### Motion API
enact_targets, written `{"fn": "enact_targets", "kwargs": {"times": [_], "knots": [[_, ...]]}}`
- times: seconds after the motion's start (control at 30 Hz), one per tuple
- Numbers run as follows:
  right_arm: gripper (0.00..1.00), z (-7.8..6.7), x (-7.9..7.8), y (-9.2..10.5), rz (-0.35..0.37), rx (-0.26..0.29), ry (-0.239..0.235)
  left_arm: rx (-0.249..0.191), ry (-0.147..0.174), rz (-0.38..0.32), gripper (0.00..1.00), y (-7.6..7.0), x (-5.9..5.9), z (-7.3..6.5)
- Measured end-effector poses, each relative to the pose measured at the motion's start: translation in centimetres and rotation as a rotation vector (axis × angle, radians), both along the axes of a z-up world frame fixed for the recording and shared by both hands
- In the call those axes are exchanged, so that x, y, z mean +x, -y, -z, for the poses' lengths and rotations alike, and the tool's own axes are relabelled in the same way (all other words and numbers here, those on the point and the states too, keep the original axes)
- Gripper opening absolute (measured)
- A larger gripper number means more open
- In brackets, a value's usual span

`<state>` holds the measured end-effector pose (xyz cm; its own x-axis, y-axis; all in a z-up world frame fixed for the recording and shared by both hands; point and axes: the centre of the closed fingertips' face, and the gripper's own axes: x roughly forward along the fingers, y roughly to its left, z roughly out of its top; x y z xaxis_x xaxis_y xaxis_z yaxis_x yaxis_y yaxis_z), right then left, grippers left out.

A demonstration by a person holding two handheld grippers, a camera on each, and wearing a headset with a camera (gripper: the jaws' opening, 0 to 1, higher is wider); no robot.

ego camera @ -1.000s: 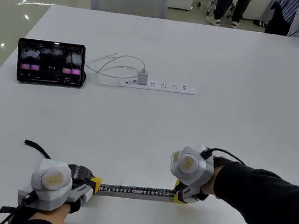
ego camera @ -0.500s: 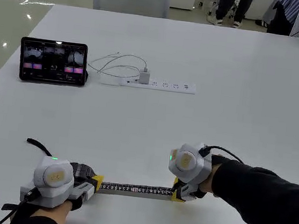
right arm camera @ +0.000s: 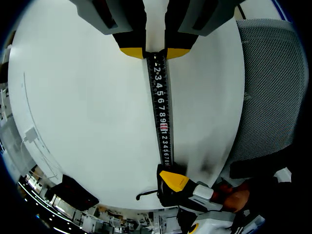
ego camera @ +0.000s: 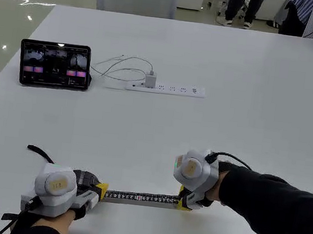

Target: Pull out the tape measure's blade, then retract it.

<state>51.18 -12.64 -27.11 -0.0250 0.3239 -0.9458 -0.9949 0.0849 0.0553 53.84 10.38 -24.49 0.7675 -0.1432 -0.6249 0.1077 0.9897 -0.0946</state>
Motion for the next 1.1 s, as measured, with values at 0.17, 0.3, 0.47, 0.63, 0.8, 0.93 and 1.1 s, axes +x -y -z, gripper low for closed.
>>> {"fn": "enact_targets", "kwargs": {"times": [0.17, 0.3, 0.47, 0.63, 0.8, 0.93, 1.1], "knots": [[0.09, -0.1, 0.0, -0.1, 0.000, 0.005, -0.002, 0.000, 0.001, -0.001, 0.64, 0.0, 0.0, 0.0], [0.09, 0.0, 0.1, -0.2, 0.001, 0.007, -0.001, 0.000, 0.000, 0.000, 0.64, 0.0, 0.0, 0.1], [0.09, 0.0, 0.0, -0.4, 0.001, 0.008, -0.001, 0.000, 0.000, 0.000, 0.64, 0.0, 0.1, 0.0], [0.09, 0.0, 0.0, -0.5, 0.002, 0.011, -0.002, -0.002, -0.002, 0.000, 0.64, 0.0, 0.1, 0.0], [0.09, 0.1, 0.0, -0.6, 0.002, 0.012, 0.000, -0.002, 0.001, 0.001, 0.64, 0.0, 0.1, 0.0], [0.09, 0.1, 0.0, -0.8, -0.002, 0.016, -0.005, -0.003, -0.002, 0.002, 0.64, 0.0, 0.1, 0.0], [0.09, 0.1, 0.1, -1.1, -0.029, 0.033, 0.005, -0.006, -0.004, 0.003, 0.64, 0.0, 0.1, 0.0]]}}
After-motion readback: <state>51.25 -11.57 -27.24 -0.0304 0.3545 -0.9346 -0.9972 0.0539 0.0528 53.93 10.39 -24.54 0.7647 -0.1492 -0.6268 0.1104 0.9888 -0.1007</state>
